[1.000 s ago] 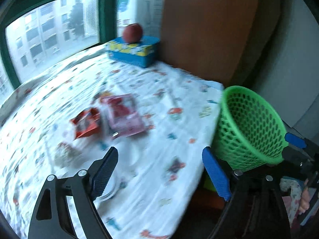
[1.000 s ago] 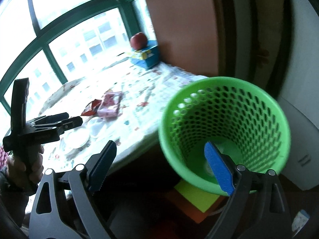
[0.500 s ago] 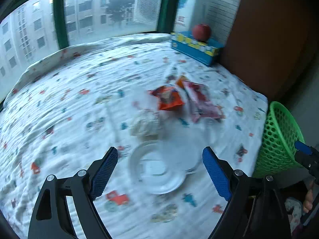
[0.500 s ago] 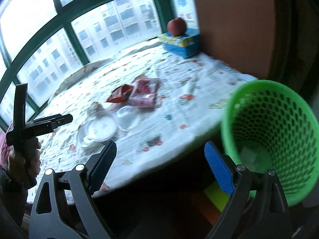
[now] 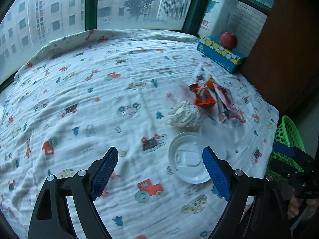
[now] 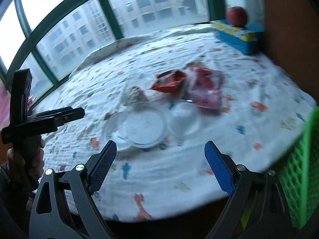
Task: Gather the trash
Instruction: 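Move both tools back to the trash pile on the bed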
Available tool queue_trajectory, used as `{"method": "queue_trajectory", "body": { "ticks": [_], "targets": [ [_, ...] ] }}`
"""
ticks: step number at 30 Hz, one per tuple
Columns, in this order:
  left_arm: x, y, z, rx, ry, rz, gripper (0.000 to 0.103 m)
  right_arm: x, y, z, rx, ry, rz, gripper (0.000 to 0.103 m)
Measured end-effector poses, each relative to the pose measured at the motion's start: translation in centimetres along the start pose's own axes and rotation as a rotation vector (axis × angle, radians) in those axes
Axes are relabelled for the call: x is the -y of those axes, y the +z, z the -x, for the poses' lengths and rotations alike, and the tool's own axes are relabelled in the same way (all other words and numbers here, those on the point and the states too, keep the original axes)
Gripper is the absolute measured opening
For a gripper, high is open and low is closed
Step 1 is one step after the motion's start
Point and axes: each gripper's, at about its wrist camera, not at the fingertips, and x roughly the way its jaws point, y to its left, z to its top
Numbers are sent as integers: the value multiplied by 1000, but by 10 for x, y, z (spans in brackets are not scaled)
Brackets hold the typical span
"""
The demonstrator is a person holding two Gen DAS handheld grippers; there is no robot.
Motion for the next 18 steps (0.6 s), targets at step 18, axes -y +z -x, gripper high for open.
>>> {"method": "queue_trajectory", "body": {
  "ticks": [18],
  "targets": [
    [-46,-8,-9,-28,18,96,84,-33,49,-91,-145,156,244,98]
  ]
}}
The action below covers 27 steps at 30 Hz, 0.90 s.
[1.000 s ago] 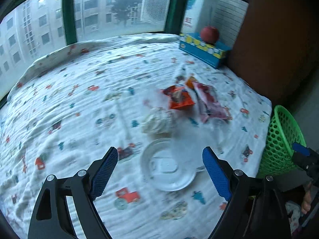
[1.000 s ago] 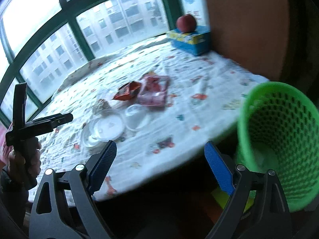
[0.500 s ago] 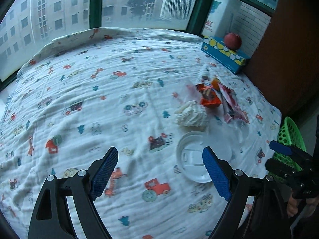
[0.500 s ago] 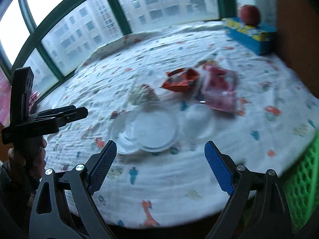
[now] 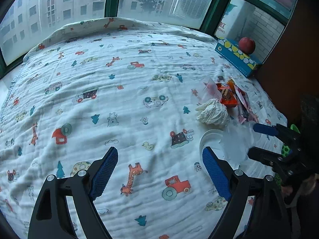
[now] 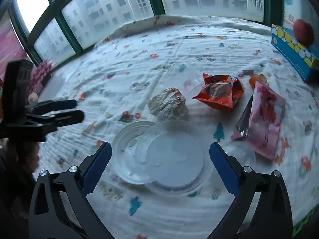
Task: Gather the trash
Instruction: 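Move both tools back to the trash pile on the bed, then grasp the clear round lid with the right tool while the left tool grasps the white foam lid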
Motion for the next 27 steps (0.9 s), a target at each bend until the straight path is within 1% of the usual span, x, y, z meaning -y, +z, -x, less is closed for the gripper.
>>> {"method": "queue_trajectory", "body": {
  "ticks": [9,16,17,18,19,20,21,22,24,27],
  "targets": [
    [-1,-1,-8,-15,-18,5,84,6,1,-23,-81,0,67,98],
    [7,-1,-13,-23,-29,-15,84,2,-1,-31,-128,-31,128,97],
    [8,-1,-14,-24,-30,-16,84,1,-1,-33,-135,-37,143,96],
    [9,-1,-15,-27,-32,-17,84,-1,-2,-33,-142,-35,153,92],
    [10,-2,-16,-31,-35,-21,84,-1,-2,-35,-147,-37,158,86],
    [11,-2,-16,-33,-36,-24,84,-2,-3,-36,-155,-40,161,82],
    [12,-3,-17,-34,-37,-28,84,-2,-4,-37,-162,-35,156,75],
    [13,-3,-18,-36,-35,-32,84,0,-6,-38,-166,-22,145,72],
    [13,-4,-18,-39,-37,-28,84,1,-7,-35,-154,-15,131,68],
    [10,-5,-20,-42,-41,-15,84,5,-8,-31,-142,18,97,62]
  ]
}}
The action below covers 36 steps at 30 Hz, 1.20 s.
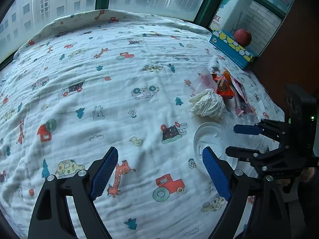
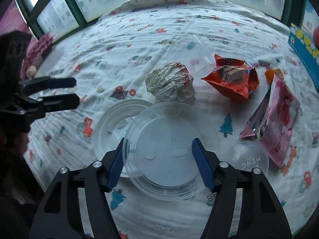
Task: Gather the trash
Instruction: 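Grasp the clear round lid with the right tool while the left tool grasps the white foam lid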
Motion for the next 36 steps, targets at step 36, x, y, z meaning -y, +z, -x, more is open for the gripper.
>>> {"method": "queue_trajectory", "body": {
  "ticks": [36],
  "targets": [
    [-3,-2,-7,-15,-31,21,84,14,21,-7,-74,56,88,92]
  ]
}}
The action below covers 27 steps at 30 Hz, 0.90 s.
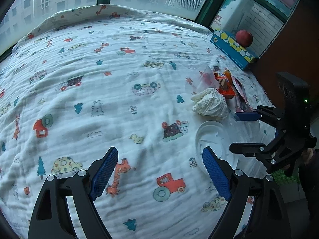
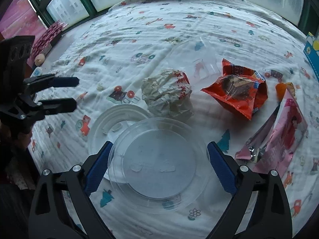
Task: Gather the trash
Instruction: 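Grasp the clear round lid with the right tool while the left tool grasps the white foam lid, then drop the clear lid from the right tool into the basket while the left tool carries the white lid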
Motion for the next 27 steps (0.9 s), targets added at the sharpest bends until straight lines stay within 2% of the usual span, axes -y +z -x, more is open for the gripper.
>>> {"method": "queue_trajectory", "body": {
  "ticks": [6,8,12,16,21,27],
  "targets": [
    [19,1,-5,-7,-26,-51,83,-4,-10,24,65,-27,-45,92],
    [23,0,-9,-21,-33,-62,77,-4,-16,39,100,-38,-72,92],
    [36,-1,-23,-51,-47,-86,73,-4,-29,64,161,-51,-129,92],
    [43,-2,-37,-81,-53,-103,61,-6,-45,87,210,-79,-172,92],
    [47,-2,-46,-84,-21,-124,44,-7,-72,113,279,-92,-255,92],
    [51,0,-46,-67,9,-144,12,-5,-103,135,334,-128,-357,92]
  ]
}}
